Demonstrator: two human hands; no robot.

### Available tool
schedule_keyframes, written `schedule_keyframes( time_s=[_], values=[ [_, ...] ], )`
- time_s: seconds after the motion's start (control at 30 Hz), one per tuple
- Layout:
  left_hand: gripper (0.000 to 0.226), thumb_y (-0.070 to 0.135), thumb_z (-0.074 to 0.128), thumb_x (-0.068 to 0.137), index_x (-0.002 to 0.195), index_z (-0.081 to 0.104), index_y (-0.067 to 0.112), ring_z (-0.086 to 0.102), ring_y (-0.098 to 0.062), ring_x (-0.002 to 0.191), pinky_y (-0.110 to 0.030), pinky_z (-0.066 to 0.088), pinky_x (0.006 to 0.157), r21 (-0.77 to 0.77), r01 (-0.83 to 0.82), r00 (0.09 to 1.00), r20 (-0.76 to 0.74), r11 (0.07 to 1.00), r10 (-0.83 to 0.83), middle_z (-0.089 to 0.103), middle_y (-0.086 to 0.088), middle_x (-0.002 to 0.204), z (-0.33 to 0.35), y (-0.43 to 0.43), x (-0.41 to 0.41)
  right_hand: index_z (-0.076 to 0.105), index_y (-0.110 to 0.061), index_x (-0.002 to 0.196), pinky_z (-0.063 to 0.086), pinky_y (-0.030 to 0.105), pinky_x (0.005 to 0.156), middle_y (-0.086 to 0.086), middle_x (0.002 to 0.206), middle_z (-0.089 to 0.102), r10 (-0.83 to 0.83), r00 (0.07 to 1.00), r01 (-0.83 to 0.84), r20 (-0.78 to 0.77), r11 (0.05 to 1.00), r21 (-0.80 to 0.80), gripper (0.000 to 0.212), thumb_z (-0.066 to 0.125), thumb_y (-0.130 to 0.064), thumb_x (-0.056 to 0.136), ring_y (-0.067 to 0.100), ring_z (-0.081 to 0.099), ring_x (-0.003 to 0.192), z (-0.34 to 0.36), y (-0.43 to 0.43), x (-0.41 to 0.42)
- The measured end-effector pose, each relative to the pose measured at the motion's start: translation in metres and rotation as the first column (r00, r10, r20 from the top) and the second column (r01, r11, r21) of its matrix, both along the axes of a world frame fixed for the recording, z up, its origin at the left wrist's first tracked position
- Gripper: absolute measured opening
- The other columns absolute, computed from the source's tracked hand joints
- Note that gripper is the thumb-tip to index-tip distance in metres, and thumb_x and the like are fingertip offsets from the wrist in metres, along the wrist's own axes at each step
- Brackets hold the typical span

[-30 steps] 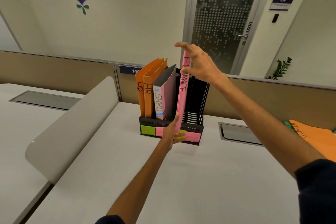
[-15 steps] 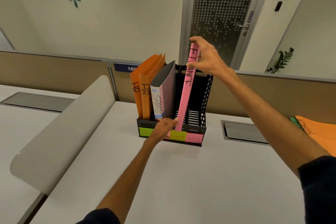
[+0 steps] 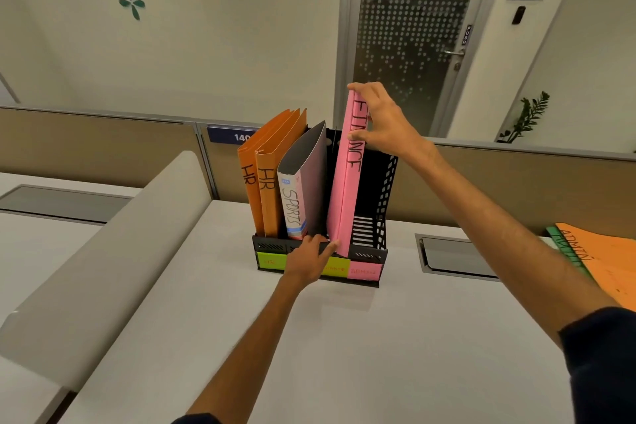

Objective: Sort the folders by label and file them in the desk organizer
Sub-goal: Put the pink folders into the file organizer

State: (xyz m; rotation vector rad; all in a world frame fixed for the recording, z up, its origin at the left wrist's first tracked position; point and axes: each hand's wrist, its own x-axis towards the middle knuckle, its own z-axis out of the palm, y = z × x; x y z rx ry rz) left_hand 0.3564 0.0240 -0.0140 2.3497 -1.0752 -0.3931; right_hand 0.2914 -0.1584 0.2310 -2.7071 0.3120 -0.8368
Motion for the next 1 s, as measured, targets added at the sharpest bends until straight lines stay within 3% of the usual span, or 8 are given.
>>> schedule_keyframes(
  time_s=[0.37, 0.73, 0.87, 1.0],
  values=[
    [0.054, 0.058, 0.024, 0.1, 0.113, 0.057, 0.017, 0.062, -0.023, 0.097, -0.04, 0.052, 0.083, -0.013, -0.121, 0.988, 0.096, 0.993, 0.122, 0.062, -0.006, 0.112, -0.005, -0.012, -0.003, 0.028, -0.018, 0.149, 0.043, 0.043, 0.108, 0.006, 0.143, 0.035, 0.005, 1.0, -0.006, -0.01, 0.998, -0.061, 0.098, 0.085, -0.021, 0.071, 0.023, 0.041, 0.13, -0.004, 0.009, 0.009],
    [0.056, 0.067, 0.035, 0.093, 0.103, 0.061, 0.018, 0.057, -0.014, 0.08, -0.034, 0.051, 0.075, -0.061, -0.229, 0.971, 0.055, 0.972, 0.232, 0.068, -0.002, 0.097, -0.008, -0.022, 0.0, 0.035, -0.012, 0.143, 0.044, 0.031, 0.106, 0.009, 0.141, 0.037, -0.021, 0.992, 0.034, 0.127, 0.994, -0.1, 0.091, 0.085, -0.01, 0.068, 0.022, 0.04, 0.129, -0.015, 0.013, 0.019],
    [0.059, 0.07, 0.041, 0.088, 0.112, 0.058, 0.019, 0.062, -0.016, 0.086, -0.03, 0.048, 0.07, -0.065, -0.178, 0.98, 0.079, 0.982, 0.183, 0.068, 0.0, 0.098, -0.011, -0.017, 0.005, 0.034, -0.011, 0.142, 0.048, 0.035, 0.103, 0.01, 0.139, 0.037, -0.006, 0.991, 0.018, 0.135, 0.996, -0.092, 0.09, 0.085, -0.01, 0.068, 0.022, 0.042, 0.125, -0.016, 0.012, 0.021],
    [0.056, 0.069, 0.043, 0.088, 0.109, 0.057, 0.019, 0.065, -0.02, 0.087, -0.03, 0.047, 0.067, -0.058, -0.242, 0.962, 0.119, 0.968, 0.248, 0.069, -0.003, 0.097, -0.008, -0.023, 0.004, 0.034, -0.009, 0.143, 0.041, 0.031, 0.108, 0.01, 0.141, 0.037, -0.016, 0.992, 0.028, 0.128, 0.995, -0.098, 0.092, 0.086, -0.011, 0.068, 0.023, 0.041, 0.129, -0.016, 0.011, 0.02]
  ],
)
